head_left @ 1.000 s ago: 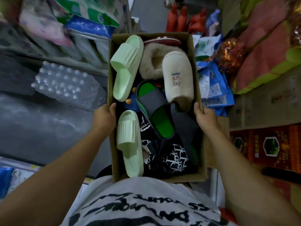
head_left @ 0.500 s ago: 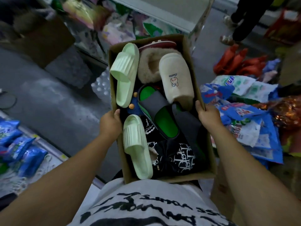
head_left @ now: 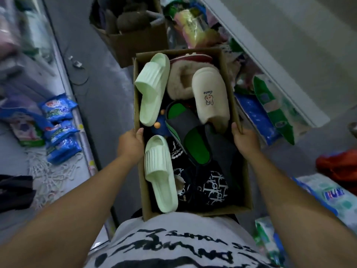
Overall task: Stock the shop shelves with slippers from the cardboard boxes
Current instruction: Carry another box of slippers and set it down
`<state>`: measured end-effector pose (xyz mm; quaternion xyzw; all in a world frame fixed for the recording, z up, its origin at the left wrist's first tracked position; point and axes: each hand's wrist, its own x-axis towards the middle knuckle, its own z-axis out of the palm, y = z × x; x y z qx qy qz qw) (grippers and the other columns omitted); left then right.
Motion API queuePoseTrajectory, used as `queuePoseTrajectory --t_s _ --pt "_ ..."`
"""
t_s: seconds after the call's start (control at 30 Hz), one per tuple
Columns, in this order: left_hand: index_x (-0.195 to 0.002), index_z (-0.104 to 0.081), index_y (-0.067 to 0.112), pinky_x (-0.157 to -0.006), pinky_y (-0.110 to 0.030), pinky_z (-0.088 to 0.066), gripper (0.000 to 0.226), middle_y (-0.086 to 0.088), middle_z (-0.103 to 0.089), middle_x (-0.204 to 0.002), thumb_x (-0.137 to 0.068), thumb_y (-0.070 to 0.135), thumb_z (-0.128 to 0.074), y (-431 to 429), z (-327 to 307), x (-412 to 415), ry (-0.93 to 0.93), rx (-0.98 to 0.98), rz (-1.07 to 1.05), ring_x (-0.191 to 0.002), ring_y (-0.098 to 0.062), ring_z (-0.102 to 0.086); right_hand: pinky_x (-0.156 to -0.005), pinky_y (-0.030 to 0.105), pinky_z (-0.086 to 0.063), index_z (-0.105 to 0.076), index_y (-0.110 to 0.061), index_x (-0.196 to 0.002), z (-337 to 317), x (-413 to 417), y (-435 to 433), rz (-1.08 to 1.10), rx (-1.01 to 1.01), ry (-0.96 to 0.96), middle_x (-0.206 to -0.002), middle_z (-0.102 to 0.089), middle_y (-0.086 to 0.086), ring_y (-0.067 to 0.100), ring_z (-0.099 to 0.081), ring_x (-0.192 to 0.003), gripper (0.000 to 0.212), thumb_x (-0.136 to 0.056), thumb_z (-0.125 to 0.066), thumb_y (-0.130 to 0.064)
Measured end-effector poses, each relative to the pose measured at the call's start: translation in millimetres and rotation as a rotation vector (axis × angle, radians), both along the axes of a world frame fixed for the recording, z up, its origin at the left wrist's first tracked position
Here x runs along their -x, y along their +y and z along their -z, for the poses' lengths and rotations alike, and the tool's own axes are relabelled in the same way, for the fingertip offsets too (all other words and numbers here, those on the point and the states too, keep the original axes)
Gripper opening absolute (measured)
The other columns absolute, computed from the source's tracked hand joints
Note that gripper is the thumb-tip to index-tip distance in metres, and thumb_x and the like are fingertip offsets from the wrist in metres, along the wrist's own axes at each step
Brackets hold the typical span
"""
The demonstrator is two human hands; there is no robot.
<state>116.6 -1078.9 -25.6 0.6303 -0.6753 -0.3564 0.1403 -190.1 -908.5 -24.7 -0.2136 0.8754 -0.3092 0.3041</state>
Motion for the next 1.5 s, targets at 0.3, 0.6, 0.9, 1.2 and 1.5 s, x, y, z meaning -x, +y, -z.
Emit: queuePoseTrajectory --t_s 0.3,0.6,0.9,1.2,1.5 --pt "-0.060 -0.039 0.014 -0.061 -0.035 -0.033 0.051 -0.002 -0.047 -0.062 -0.106 0.035 -0.049 -25.8 11.9 32.9 -0.135 -0.061 -0.327 -0.065 -0.028 -0.048 -0.077 0.031 -0.038 -0.054 -0.021 -0.067 36.7 68.9 -124.7 -0.320 -0.066 -0.047 -0.082 -0.056 0.008 0.025 -0.055 -0.085 0.046 -0.105 -0.046 -0.046" --pt "-0.060 -0.041 0.012 -0.059 -0.036 -0.033 0.053 -0.008 -0.049 -0.064 -0.106 0.037 -0.047 -57.4 54.8 38.9 -0.196 -0.216 -0.326 -0.066 -0.030 -0.048 -0.086 0.046 -0.052 -0.065 -0.003 -0.079 73.4 84.1 -177.0 -0.384 -0.124 -0.057 -0.084 -0.064 0.020 0.038 -0.065 -0.092 0.050 -0.104 -0.049 -0.044" --pt "-0.062 -0.045 0.011 -0.050 -0.034 -0.025 0.053 -0.005 -0.048 -0.060 -0.107 0.038 -0.045 -97.1 88.8 63.6 -0.220 -0.281 -0.253 -0.055 -0.020 -0.044 -0.082 0.034 -0.046 -0.070 0.003 -0.103 100.5 105.2 -202.8 -0.370 -0.142 -0.061 -0.101 -0.070 0.022 0.031 -0.064 -0.098 0.044 -0.105 -0.051 -0.037" --pt "-0.065 -0.049 0.007 -0.057 -0.034 -0.028 0.054 0.000 -0.050 -0.063 -0.108 0.038 -0.042 -133.5 156.4 77.2 -0.193 -0.267 -0.270 -0.056 -0.013 -0.045 -0.068 0.033 -0.040 -0.064 0.005 -0.078 161.5 116.8 -249.7 -0.344 -0.116 -0.042 -0.070 -0.059 0.019 0.027 -0.056 -0.071 0.052 -0.104 -0.053 -0.038" --pt "-0.070 -0.046 0.009 -0.056 -0.029 -0.019 0.046 0.002 -0.047 -0.065 -0.108 0.034 -0.044 -127.9 205.4 94.6 -0.178 -0.246 -0.328 -0.060 -0.017 -0.041 -0.064 0.031 -0.032 -0.059 0.011 -0.077 218.5 125.9 -252.3 -0.340 -0.135 -0.052 -0.065 -0.048 0.012 0.021 -0.047 -0.065 0.051 -0.104 -0.055 -0.031"
